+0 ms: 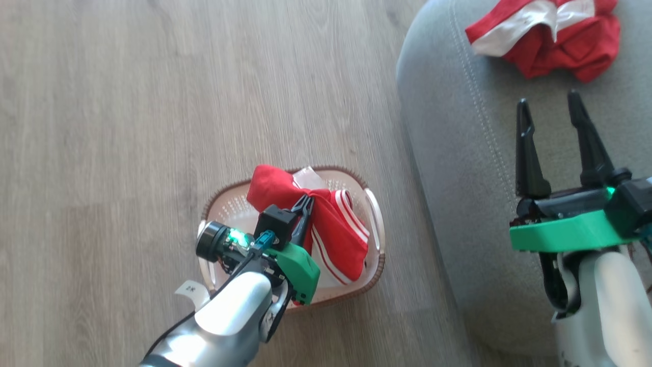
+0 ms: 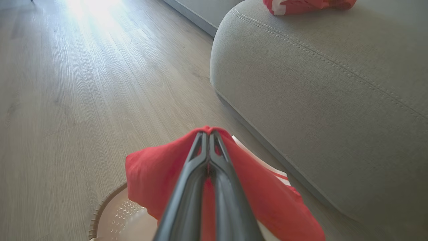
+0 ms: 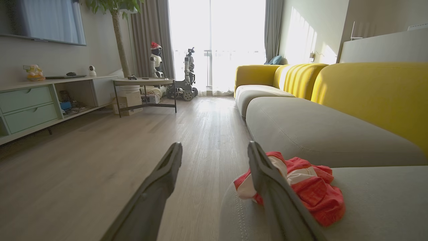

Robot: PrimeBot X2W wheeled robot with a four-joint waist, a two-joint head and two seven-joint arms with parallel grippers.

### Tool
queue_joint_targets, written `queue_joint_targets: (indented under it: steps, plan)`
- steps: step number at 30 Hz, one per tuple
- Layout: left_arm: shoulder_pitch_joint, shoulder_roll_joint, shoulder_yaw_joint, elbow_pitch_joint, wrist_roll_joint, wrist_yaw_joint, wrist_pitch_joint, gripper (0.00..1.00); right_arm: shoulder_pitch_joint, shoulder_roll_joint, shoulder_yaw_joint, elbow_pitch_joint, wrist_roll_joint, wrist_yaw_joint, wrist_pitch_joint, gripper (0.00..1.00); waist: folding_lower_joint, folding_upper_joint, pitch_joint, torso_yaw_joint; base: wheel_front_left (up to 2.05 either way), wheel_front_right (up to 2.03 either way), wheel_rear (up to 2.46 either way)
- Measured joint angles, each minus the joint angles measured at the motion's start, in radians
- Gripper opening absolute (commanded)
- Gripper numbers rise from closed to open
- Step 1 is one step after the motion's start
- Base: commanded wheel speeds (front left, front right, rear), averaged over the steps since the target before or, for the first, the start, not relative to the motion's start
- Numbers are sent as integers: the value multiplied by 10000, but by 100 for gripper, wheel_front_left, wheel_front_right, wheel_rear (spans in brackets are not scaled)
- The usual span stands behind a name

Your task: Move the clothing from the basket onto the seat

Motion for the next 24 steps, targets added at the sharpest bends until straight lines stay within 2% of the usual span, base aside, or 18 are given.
queue_joint_targets:
  steps: [14,24]
  plan:
    - [787,261,495,-1292,-71,397,0,0,661,0,-144,107,0,0,105,100,0,0,-1292,92,0,0,0]
    - [959,568,612,-2117,-71,458,21,0,1221,6,-263,222,-88,0,297,100,0,0,-2154,215,0,0,0]
